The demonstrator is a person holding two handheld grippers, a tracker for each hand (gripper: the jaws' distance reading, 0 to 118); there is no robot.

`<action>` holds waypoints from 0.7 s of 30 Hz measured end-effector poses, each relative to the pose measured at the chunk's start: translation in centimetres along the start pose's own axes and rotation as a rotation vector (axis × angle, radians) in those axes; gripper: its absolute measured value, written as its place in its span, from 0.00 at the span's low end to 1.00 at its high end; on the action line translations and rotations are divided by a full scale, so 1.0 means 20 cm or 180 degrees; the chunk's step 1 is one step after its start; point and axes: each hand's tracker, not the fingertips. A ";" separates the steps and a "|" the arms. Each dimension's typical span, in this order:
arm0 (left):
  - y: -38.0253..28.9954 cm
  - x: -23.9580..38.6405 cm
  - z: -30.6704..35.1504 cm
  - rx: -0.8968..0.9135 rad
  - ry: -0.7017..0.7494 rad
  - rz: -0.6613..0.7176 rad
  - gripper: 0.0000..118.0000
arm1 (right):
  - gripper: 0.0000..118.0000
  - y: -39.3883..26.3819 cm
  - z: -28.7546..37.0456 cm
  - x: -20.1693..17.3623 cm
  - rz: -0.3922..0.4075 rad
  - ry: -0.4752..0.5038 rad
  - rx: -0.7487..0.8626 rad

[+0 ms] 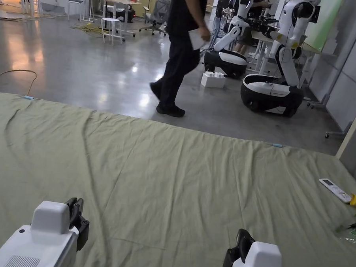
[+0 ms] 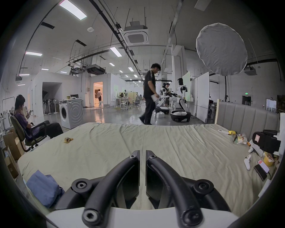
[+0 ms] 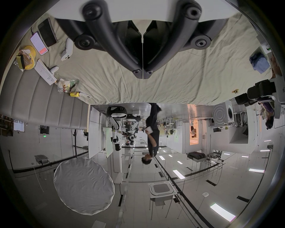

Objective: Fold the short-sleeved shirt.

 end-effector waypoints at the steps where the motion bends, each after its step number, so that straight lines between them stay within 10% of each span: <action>1: 0.00 0.00 0.00 -0.0003 0.0004 0.0000 0.06 | 0.01 0.00 0.00 0.00 0.0017 -0.0003 -0.0008; 4: 0.00 -0.01 0.00 -0.0020 -0.0013 0.0009 0.06 | 0.03 -0.01 -0.01 -0.02 0.0022 -0.0008 -0.0018; 7: -0.01 -0.01 0.00 -0.0041 0.0003 -0.0037 0.08 | 0.36 -0.01 -0.01 -0.03 0.0044 -0.0035 -0.0013; 11: -0.02 -0.01 -0.01 -0.0047 0.0028 -0.0049 0.55 | 0.64 -0.01 -0.02 -0.05 0.0094 -0.0156 0.0015; 15: -0.02 -0.01 0.00 0.0039 0.0143 -0.0098 0.62 | 0.90 0.00 -0.02 -0.04 0.0141 -0.0225 0.0027; 21: 0.00 -0.03 0.01 0.0086 0.0139 -0.0086 0.84 | 0.96 0.01 -0.02 -0.02 0.0072 -0.0189 0.0097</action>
